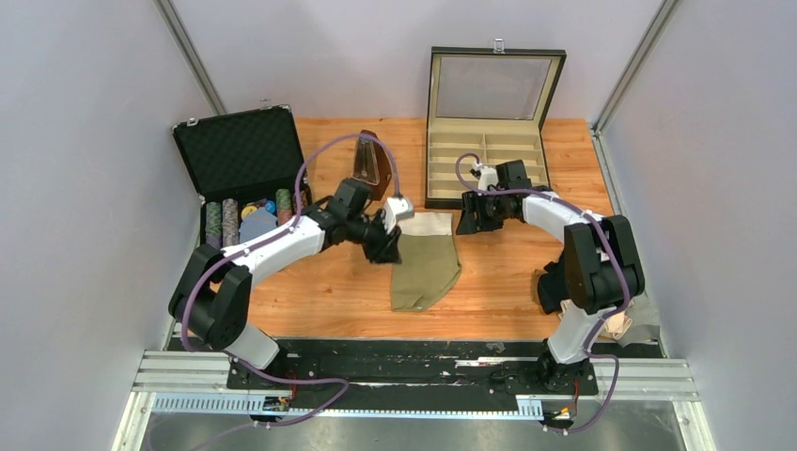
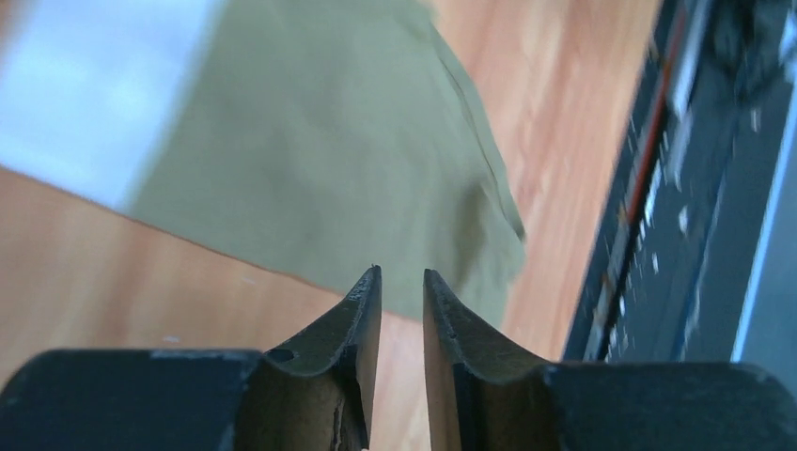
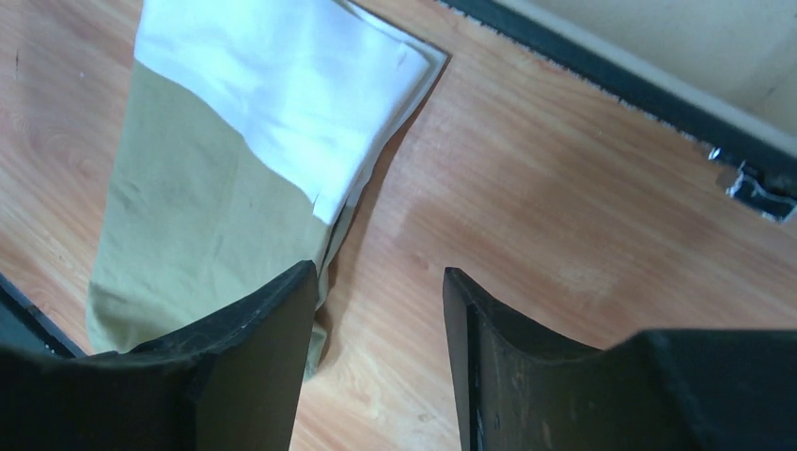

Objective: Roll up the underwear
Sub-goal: Fold the underwear at the center of the board.

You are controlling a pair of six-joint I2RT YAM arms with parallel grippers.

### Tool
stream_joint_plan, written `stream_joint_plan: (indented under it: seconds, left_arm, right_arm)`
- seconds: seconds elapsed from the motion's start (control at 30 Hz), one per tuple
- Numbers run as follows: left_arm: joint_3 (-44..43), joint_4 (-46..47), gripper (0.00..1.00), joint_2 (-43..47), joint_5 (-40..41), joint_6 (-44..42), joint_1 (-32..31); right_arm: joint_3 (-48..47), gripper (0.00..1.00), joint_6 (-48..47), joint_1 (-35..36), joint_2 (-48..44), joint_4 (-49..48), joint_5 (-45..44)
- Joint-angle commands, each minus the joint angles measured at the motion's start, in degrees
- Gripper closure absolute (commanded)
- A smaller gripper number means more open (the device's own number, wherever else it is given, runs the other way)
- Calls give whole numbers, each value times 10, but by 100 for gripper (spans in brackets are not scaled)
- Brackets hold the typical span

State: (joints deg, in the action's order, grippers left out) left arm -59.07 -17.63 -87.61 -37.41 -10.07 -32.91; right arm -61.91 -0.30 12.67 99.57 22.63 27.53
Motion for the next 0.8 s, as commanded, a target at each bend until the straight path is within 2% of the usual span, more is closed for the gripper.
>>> stream_joint_plan:
  seconds: [0.0, 0.07, 0.17, 0.33, 0.53, 0.77]
  left_arm:
    - [49, -82, 72, 23, -82, -201, -26]
    - [65, -71, 73, 25, -72, -200, -31]
    - [61, -67, 76, 14, -72, -203, -37]
    - [43, -70, 82, -22, -74, -223, -65]
    - [23, -82, 87, -80, -80, -226, -109]
    - [35, -72, 89, -106, -54, -221, -151]
  right_arm:
    - [-34, 48, 11, 5, 21, -35, 5]
    - [-29, 51, 9, 6, 19, -39, 6]
    - [-24, 62, 11, 7, -4, -47, -8]
    - [-25, 73, 6, 13, -19, -51, 55]
    - [-25, 85, -22, 28, 12, -53, 97]
    - [-64, 88, -42, 31, 67, -56, 81]
